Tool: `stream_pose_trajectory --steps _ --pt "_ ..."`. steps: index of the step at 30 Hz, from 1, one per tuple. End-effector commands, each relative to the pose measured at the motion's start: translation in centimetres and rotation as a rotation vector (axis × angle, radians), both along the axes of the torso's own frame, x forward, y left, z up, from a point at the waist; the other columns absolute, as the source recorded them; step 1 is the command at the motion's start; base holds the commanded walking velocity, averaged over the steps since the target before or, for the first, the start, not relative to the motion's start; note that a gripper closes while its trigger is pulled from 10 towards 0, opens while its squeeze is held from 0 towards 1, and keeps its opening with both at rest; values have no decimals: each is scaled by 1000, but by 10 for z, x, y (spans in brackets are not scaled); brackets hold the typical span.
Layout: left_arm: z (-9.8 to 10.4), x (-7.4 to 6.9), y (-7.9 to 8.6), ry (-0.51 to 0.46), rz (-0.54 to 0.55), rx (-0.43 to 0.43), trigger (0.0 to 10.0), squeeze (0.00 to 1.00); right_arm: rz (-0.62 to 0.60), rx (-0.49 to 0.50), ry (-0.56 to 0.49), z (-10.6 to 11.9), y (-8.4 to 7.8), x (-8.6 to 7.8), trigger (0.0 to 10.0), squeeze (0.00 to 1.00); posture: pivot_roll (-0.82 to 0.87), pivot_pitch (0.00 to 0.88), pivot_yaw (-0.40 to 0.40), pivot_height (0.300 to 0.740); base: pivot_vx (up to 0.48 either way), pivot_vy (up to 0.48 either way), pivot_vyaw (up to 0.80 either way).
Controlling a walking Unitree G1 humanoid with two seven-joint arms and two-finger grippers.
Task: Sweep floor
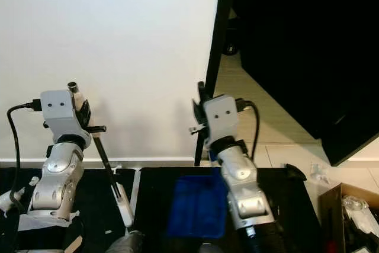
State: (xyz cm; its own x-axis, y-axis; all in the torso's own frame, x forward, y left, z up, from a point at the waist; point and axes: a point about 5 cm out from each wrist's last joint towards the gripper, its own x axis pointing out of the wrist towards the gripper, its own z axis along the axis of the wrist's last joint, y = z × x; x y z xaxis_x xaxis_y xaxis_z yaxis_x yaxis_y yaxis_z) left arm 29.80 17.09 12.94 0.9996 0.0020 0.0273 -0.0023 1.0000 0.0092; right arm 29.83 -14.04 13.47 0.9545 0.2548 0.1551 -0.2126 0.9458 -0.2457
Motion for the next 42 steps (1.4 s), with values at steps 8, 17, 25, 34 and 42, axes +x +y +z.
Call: stream_pose_trajectory --steps 8,17,25,34,42 --pt "10 6 -8 -39 -120 -14 10000 0 -20 58 33 -16 -15 23 10000 0 67 143 84 740 0 0 0" --pt "20 11 1 -54 -229 -24 10000 0 14 -10 -21 -17 -13 30 10000 0 128 228 114 740 0 0 0" --pt "33 12 6 -76 -339 4 10000 0 45 -25 -138 1 -10 38 10000 0 158 262 125 740 0 0 0" --pt "25 4 6 -60 -345 5 10000 0 60 -70 -170 1 -16 40 10000 0 168 250 125 740 0 0 0" --pt "21 4 6 -43 -355 8 10000 0 30 -109 -205 9 -37 41 10000 0 155 237 130 740 0 0 0"
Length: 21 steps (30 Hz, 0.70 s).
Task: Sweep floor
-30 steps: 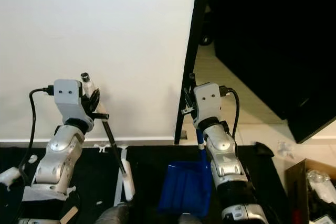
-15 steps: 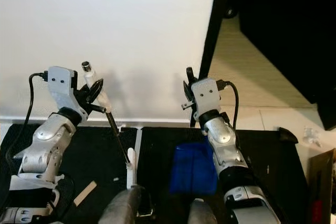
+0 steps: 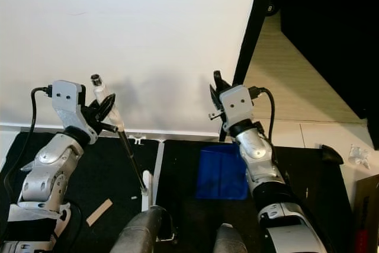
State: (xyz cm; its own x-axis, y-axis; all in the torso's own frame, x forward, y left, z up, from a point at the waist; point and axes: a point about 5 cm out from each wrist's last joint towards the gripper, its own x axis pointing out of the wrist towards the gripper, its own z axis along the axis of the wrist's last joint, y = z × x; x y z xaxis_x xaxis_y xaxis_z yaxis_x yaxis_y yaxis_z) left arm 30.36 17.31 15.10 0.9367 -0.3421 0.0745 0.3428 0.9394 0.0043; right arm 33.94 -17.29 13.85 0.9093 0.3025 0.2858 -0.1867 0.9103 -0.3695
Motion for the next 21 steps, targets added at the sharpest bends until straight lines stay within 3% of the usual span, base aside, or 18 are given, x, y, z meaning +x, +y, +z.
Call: stream_pose_trajectory --steps 1,8,21 --pt "-1 -1 5 1 -1 27 10000 0 -4 -15 -39 7 -9 -1 10000 0 150 235 131 740 0 0 0" --pt "-8 1 2 -8 -21 66 10000 0 -35 -35 -27 2 -24 -3 10000 0 137 231 136 740 0 0 0" --pt "-1 8 1 -51 5 52 10000 0 3 -87 70 -30 -7 -10 10000 0 152 252 151 740 0 0 0"
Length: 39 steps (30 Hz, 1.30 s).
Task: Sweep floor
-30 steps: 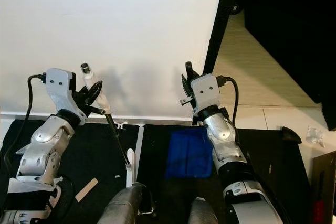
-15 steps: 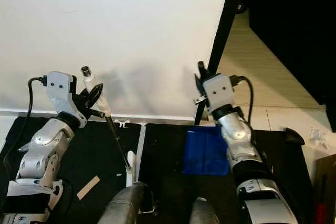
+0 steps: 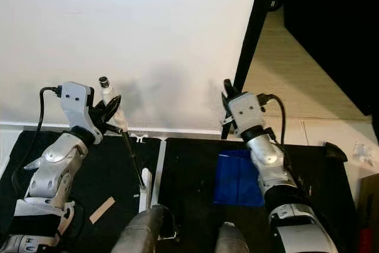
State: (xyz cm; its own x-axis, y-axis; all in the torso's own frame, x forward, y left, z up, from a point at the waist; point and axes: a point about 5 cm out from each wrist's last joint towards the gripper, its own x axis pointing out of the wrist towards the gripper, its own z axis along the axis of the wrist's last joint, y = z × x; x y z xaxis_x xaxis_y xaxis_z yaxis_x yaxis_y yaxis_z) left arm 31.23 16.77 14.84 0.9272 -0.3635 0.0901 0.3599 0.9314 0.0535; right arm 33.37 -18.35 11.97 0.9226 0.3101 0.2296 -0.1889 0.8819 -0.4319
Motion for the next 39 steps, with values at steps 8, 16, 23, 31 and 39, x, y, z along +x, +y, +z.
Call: stream_pose_trajectory --steps 8,16,23,31,39 --pt "8 13 9 -60 55 -89 10000 0 22 7 28 -16 12 -7 10000 0 156 274 144 740 0 0 0" --pt "6 27 -8 -37 -56 -149 10000 0 19 55 -64 -1 12 -7 10000 0 132 298 145 740 0 0 0" --pt "-6 28 -38 4 -219 -186 10000 0 51 52 -68 -9 20 -16 10000 0 119 308 151 740 0 0 0" --pt "-9 31 -53 -35 -282 -102 10000 0 71 86 -122 3 25 -17 10000 0 108 330 157 740 0 0 0" --pt "-2 35 -53 -86 -299 -18 10000 0 76 91 -101 -4 26 -22 10000 0 104 350 172 740 0 0 0"
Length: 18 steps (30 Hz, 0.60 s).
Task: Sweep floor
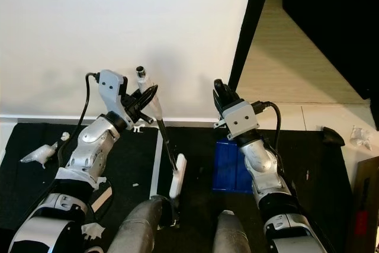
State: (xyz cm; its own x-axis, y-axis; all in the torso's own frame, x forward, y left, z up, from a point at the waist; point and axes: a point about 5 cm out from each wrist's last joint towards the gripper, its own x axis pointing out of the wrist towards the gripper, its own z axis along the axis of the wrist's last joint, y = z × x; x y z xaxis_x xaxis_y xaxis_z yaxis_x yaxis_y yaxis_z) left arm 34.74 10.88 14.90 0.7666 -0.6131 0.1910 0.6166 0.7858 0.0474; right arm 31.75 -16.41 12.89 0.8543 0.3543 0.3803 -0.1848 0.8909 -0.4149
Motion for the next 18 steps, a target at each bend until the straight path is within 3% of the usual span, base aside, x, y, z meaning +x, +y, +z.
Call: stream_pose_trajectory --steps 1,5,9,18 --pt "-2 0 11 -7 9 39 10000 0 16 40 57 -16 8 -9 10000 0 106 357 176 740 0 0 0" --pt "-8 1 20 5 31 40 10000 0 25 53 69 -20 15 -13 10000 0 101 377 176 740 0 0 0" --pt "-13 7 27 -4 138 56 10000 0 41 75 69 -18 25 -14 10000 0 84 418 175 740 0 0 0" --pt "-6 15 32 -57 254 66 10000 0 47 87 60 -12 26 -19 10000 0 46 476 169 740 0 0 0"
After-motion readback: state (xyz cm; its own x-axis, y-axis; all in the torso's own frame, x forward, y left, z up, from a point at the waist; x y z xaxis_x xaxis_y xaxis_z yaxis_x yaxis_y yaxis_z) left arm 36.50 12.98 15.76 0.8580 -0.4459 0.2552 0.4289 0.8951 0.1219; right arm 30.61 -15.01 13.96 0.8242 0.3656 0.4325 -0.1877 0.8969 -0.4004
